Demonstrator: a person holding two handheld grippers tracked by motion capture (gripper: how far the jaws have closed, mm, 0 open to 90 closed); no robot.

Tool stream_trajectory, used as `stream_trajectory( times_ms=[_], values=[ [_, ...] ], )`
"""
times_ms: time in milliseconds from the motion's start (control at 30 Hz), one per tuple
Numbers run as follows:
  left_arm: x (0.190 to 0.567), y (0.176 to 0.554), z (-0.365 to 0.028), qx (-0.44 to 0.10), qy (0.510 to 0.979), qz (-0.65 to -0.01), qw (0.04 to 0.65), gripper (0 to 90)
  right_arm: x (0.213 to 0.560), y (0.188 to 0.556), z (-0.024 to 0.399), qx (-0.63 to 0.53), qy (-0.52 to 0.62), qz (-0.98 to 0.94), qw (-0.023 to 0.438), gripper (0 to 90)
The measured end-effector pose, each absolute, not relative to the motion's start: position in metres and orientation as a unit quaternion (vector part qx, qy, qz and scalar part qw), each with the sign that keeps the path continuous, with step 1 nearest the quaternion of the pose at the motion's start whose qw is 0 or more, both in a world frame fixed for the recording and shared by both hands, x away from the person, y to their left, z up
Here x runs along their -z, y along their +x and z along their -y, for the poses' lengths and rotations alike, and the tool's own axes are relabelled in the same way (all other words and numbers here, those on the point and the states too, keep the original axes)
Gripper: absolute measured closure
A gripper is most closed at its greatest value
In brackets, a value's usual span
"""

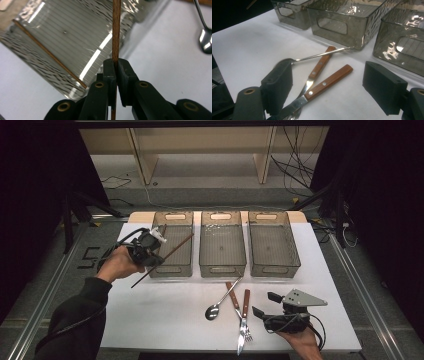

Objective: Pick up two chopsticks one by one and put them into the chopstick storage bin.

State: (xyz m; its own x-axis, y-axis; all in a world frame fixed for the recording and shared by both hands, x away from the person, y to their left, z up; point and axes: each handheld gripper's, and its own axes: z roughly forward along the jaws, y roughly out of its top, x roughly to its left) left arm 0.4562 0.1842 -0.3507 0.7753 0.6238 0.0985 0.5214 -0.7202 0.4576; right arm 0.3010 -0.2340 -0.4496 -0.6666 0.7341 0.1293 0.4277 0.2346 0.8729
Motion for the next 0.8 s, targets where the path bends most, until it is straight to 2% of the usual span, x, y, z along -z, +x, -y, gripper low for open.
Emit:
stream_trajectory(
  times_ms=[267, 800],
  values=[
    [0.339, 0.485, -0.188, -0.132, 0.893, -0.360, 0.235, 84.9, 0.450, 0.301, 0.234, -0.490, 0.378, -0.770, 0.154, 24.6],
    [0.324, 0.524, -0.178, -0.147, 0.860, -0.407, 0.272, 84.8, 0.450, 0.301, 0.235, -0.492, 0.378, -0.770, 0.152, 24.6]
  ],
)
